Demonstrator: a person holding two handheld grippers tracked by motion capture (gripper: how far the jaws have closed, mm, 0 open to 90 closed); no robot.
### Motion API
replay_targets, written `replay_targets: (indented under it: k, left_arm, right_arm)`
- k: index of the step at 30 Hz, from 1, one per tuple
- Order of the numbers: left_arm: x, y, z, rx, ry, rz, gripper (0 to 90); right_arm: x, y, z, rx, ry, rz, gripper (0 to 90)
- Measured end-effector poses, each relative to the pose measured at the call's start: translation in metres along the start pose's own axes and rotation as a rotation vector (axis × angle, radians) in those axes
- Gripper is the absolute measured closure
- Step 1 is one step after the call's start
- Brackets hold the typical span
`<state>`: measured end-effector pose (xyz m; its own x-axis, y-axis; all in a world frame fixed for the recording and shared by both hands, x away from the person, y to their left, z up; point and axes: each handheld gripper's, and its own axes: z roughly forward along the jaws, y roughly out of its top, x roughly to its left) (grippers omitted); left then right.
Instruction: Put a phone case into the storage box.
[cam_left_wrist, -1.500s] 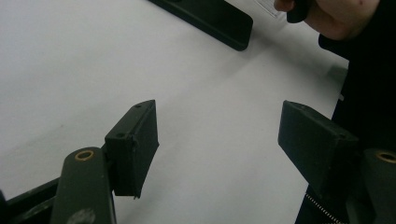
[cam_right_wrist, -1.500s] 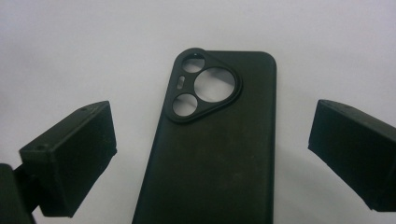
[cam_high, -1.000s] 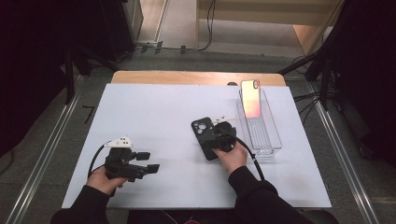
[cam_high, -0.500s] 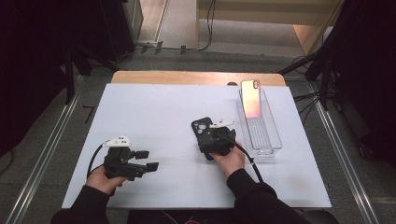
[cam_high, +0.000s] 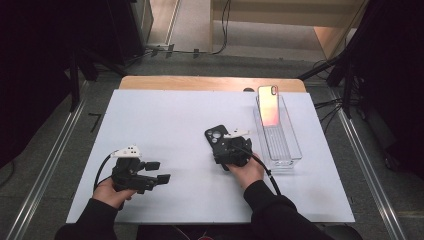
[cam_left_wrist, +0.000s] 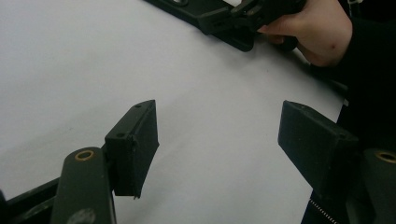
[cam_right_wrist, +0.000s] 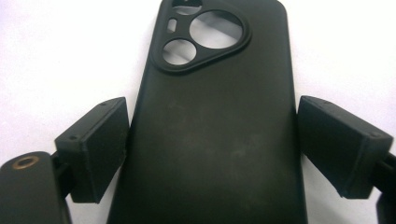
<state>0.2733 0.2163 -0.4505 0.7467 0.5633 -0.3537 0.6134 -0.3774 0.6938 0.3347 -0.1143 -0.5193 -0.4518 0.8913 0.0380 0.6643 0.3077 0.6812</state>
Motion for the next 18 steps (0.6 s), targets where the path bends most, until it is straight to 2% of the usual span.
replay_targets:
  k: [18]
  left_arm:
    - [0.0007,0.0016,0.0009,0.007,-0.002,0.001,29.1]
  right_arm:
    - [-0.0088,0.0023,-0.0057,-0.005,0.038,0.016,13.0]
